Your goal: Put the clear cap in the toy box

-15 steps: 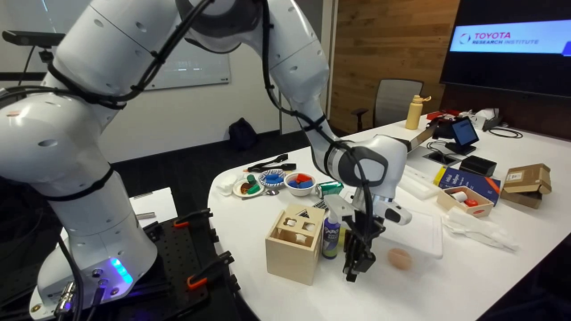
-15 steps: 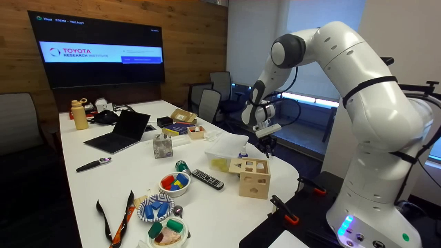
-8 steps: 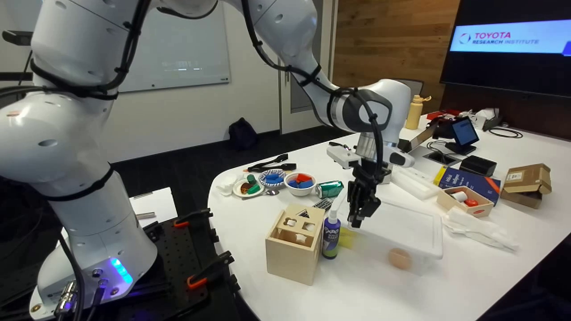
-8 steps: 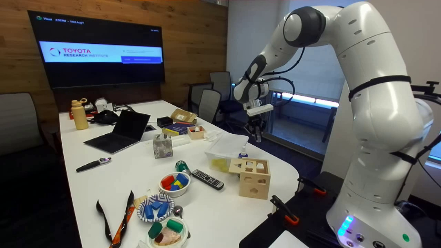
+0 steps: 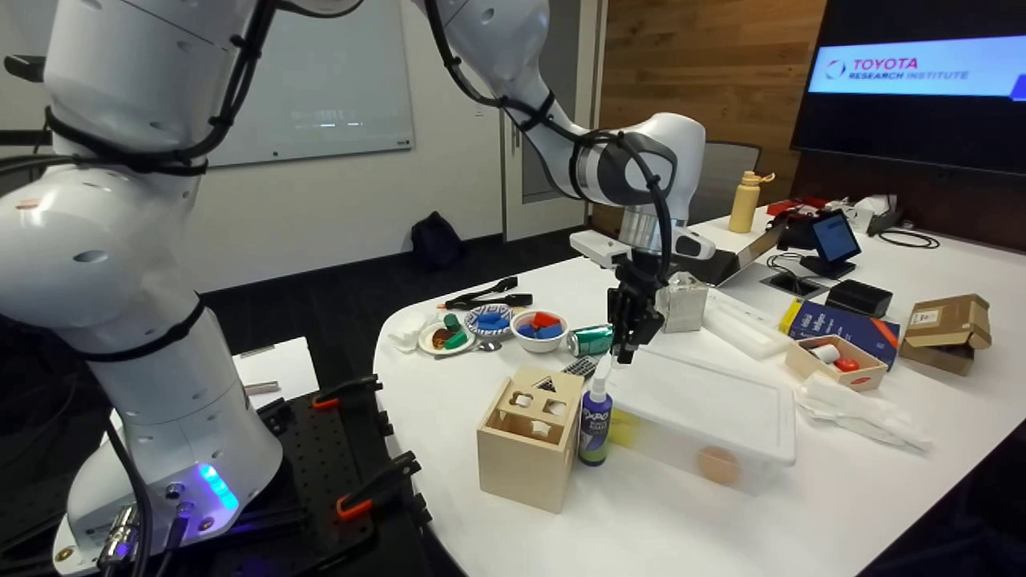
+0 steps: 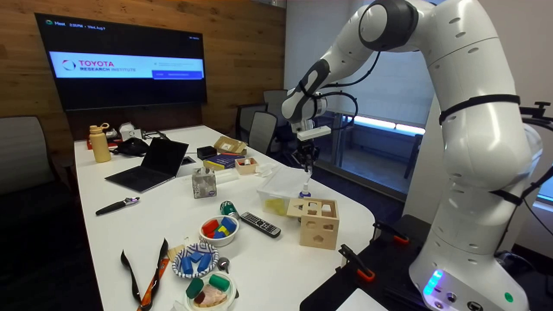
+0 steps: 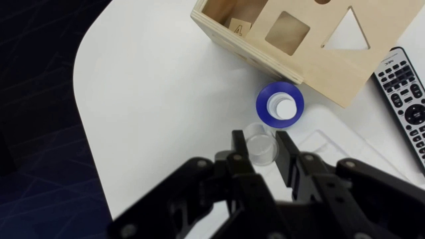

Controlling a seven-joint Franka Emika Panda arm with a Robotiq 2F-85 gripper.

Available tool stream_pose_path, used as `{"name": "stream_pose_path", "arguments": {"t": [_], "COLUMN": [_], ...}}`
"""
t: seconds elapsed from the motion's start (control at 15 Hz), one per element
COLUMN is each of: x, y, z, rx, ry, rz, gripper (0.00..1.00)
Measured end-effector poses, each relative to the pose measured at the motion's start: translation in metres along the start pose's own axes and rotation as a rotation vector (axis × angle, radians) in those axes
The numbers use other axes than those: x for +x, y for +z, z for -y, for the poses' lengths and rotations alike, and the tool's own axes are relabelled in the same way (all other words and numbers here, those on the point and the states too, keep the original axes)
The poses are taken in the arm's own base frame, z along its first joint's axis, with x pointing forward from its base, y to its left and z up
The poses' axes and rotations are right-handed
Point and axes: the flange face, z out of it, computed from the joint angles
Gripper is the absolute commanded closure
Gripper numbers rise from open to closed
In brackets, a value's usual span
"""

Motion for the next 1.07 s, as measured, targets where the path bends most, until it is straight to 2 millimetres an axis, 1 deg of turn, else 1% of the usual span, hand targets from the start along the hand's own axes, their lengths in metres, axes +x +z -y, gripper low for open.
{"name": "stream_pose_path", "arguments": {"t": [0.27, 0.47, 0.8, 1.07], "x": [-0.008, -0.015, -0.022, -0.022], "y": [0.008, 0.016, 0.028, 0.034], "z": [0.018, 0.026, 0.027, 0.027], "rx": [0.003, -0.009, -0.026, -0.024], "ry": [-0.034, -0.056, -0.069, -0.071], "rz": [0.019, 0.033, 0.054, 0.046], "gripper": [0.93, 0.93, 0.93, 0.93]}}
